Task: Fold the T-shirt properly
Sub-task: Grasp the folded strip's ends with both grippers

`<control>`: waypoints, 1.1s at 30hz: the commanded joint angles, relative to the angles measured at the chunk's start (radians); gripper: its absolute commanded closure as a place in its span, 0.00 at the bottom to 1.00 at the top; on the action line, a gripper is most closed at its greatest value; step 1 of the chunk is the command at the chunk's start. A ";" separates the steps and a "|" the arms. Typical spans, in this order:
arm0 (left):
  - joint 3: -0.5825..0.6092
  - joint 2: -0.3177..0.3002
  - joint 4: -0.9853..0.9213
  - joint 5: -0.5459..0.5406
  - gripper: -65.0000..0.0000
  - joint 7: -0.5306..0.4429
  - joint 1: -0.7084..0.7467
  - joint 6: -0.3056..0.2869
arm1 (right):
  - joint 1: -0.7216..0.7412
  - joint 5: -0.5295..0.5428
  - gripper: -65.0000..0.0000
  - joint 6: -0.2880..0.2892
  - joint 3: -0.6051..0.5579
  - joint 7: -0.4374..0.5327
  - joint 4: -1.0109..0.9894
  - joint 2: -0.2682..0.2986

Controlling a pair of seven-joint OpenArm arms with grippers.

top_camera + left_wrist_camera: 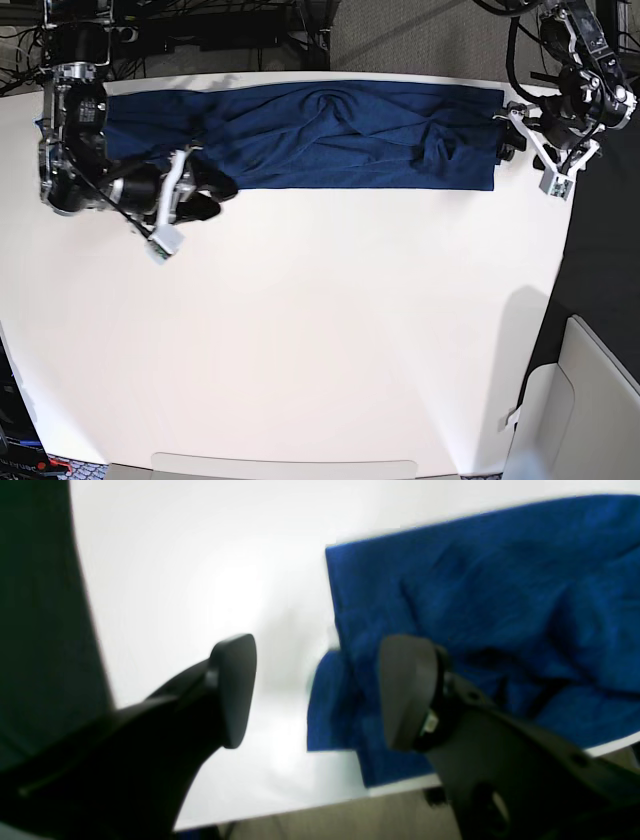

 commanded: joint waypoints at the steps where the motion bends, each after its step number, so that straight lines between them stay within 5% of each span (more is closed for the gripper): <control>1: -0.007 -0.013 -0.009 -0.012 0.41 0.009 -0.005 -0.005 | 0.007 0.028 0.59 0.005 0.022 0.013 0.015 0.022; 14: -0.004 -0.012 -0.224 -0.142 0.42 0.001 -0.005 -0.006 | -0.017 0.075 0.59 0.005 0.072 0.013 0.015 0.063; 21: -0.004 -0.010 -0.367 -0.307 0.42 0.000 -0.006 -0.006 | -0.017 0.075 0.59 0.005 0.072 0.013 0.015 0.063; 33: 0.001 -0.010 -0.373 -0.439 0.57 0.046 -0.005 -0.006 | -0.017 0.074 0.59 0.005 0.074 0.013 0.015 0.065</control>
